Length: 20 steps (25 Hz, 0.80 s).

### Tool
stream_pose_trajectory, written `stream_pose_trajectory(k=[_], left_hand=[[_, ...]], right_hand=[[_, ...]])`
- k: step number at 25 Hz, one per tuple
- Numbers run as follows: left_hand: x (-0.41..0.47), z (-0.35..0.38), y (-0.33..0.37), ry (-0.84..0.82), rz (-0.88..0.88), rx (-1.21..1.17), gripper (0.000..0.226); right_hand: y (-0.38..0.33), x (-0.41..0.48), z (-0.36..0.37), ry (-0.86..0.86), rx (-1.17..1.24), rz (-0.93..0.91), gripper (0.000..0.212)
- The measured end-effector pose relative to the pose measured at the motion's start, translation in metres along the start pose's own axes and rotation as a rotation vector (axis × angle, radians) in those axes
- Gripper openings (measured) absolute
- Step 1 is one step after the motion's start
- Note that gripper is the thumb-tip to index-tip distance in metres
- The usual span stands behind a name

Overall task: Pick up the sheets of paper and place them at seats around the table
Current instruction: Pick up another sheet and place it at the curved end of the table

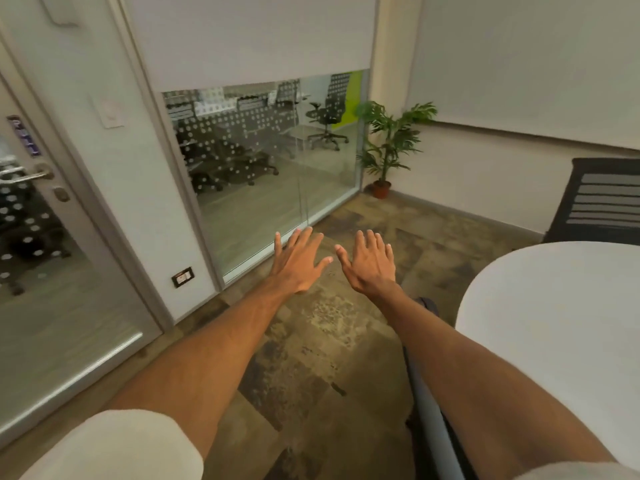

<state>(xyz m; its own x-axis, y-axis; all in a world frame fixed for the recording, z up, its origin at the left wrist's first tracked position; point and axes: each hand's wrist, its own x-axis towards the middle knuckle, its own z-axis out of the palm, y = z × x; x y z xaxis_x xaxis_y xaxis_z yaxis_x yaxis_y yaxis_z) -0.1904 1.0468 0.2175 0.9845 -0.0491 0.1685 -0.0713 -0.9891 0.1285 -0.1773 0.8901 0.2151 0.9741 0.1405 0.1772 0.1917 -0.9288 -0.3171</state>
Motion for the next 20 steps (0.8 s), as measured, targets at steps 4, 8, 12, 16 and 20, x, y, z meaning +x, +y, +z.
stream_pose_trajectory(k=[4, 8, 12, 16, 20], left_hand=[[0.060, 0.009, -0.021, -0.005, 0.067, -0.015, 0.064], [0.129, 0.032, -0.016, -0.029, 0.148, -0.039, 0.064], [0.217, 0.059, 0.006, -0.023, 0.279, -0.036, 0.064], [0.316, 0.084, 0.053, -0.054, 0.336, -0.091, 0.065], [0.376, 0.119, 0.114, -0.105, 0.451, -0.136, 0.064]], right_hand=[[0.000, 0.045, 0.010, 0.052, -0.023, 0.093, 0.071], [0.022, 0.095, 0.024, 0.067, -0.032, 0.218, 0.074], [0.072, 0.157, 0.033, 0.056, -0.097, 0.295, 0.077], [0.134, 0.222, 0.028, 0.118, -0.117, 0.418, 0.078], [0.187, 0.255, 0.031, 0.141, -0.094, 0.563, 0.077]])
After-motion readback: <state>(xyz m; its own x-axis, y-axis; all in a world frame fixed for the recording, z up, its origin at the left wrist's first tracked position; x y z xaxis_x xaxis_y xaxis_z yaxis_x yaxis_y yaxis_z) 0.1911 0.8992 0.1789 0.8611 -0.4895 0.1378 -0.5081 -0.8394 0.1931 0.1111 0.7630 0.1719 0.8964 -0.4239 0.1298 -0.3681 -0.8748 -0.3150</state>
